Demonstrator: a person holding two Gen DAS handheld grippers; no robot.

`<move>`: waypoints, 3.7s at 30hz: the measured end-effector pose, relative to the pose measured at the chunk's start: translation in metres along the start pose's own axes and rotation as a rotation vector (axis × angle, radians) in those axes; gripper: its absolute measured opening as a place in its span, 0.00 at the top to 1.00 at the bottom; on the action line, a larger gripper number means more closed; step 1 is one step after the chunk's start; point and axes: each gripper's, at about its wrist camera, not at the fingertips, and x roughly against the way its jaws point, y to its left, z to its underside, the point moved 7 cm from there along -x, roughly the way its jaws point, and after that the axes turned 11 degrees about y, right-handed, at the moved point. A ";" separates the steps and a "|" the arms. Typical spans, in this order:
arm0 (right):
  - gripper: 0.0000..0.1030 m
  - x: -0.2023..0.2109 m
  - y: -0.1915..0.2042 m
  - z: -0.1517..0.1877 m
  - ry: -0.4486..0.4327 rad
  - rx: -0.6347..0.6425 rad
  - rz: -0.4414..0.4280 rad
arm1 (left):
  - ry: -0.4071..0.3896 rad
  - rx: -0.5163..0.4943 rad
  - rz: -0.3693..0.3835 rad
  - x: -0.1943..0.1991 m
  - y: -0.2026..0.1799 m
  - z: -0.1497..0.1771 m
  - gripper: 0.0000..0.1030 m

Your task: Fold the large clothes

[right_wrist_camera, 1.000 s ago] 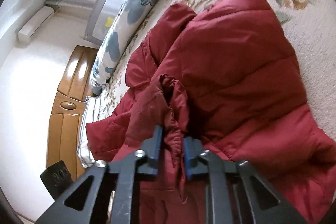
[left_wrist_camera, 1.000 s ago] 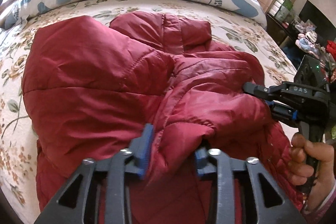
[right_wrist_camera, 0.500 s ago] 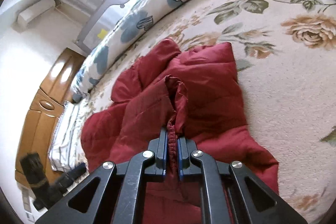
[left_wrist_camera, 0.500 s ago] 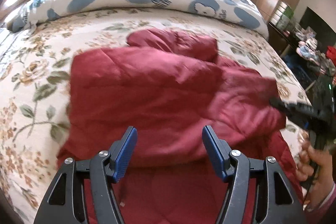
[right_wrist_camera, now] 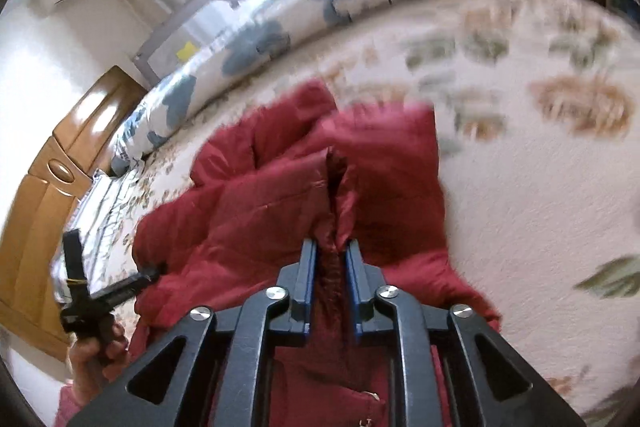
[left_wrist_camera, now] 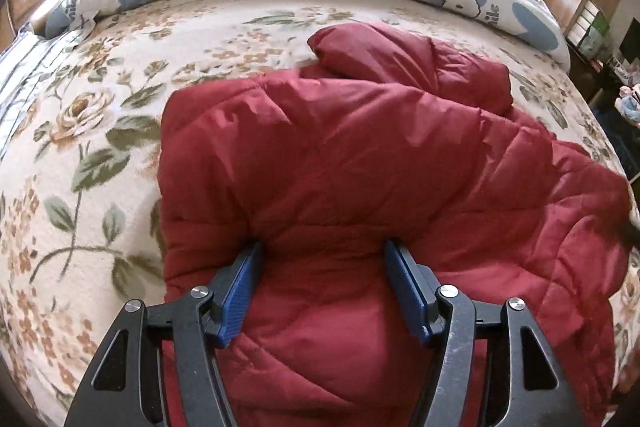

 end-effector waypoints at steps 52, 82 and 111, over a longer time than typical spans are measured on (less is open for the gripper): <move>0.45 -0.031 0.007 0.036 0.120 0.086 0.058 | 0.027 0.079 0.009 0.040 0.021 0.045 0.32; 0.35 0.075 -0.008 0.156 0.225 0.060 -0.015 | 0.041 0.178 -0.019 0.150 0.063 0.220 0.29; 0.34 0.097 -0.078 0.222 0.292 -0.030 0.043 | 0.117 0.249 0.081 0.140 0.092 0.279 0.25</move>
